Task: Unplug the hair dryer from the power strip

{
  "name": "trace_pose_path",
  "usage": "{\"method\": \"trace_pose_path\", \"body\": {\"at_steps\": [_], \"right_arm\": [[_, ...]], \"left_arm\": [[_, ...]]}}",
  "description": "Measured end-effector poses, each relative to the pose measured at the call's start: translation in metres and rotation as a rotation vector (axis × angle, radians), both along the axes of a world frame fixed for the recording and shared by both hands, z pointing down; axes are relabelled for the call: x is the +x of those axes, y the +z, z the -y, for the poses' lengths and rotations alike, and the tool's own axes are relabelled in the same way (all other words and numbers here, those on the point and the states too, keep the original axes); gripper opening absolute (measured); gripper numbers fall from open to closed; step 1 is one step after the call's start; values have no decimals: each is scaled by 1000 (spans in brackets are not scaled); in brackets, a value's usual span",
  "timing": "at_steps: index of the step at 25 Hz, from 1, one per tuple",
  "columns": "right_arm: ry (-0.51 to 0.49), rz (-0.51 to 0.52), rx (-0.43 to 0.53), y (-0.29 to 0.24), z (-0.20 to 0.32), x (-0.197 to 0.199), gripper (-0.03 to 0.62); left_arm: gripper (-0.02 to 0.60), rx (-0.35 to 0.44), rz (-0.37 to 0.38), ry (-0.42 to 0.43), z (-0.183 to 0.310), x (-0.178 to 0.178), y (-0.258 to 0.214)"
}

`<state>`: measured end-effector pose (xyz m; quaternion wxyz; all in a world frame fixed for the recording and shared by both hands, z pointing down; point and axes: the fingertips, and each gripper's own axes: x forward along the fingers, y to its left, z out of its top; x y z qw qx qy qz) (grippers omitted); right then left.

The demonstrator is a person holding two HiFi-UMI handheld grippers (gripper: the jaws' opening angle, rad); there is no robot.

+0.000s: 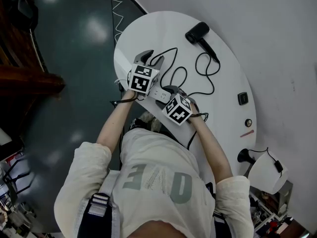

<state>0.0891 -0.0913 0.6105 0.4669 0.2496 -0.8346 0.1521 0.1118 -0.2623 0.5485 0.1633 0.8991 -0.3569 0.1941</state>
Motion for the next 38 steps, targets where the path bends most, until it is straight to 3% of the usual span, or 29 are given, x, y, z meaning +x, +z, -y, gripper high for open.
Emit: {"method": "trace_pose_path", "body": {"at_steps": [16, 25, 26, 27, 28, 29, 33, 38], "right_arm": [[22, 3, 8, 1, 1, 0, 265], [26, 29, -9, 0, -1, 1, 277], [42, 44, -8, -2, -1, 2, 289], [63, 62, 0, -6, 0, 3, 296], [85, 86, 14, -12, 3, 5, 296], [110, 115, 33, -22, 8, 8, 296], [261, 258, 155, -80, 41, 27, 296], [555, 465, 488, -199, 88, 73, 295]], "left_arm": [[204, 15, -9, 40, -27, 11, -14], [200, 156, -119, 27, -12, 12, -99], [191, 174, -128, 24, -13, 10, -110], [130, 202, -129, 17, -13, 8, -121], [44, 234, -126, 8, -14, 5, -131], [6, 263, -124, 2, -15, 3, -141], [6, 308, -202, -8, -22, -1, -179], [6, 385, -274, -26, -33, -3, -228]]}}
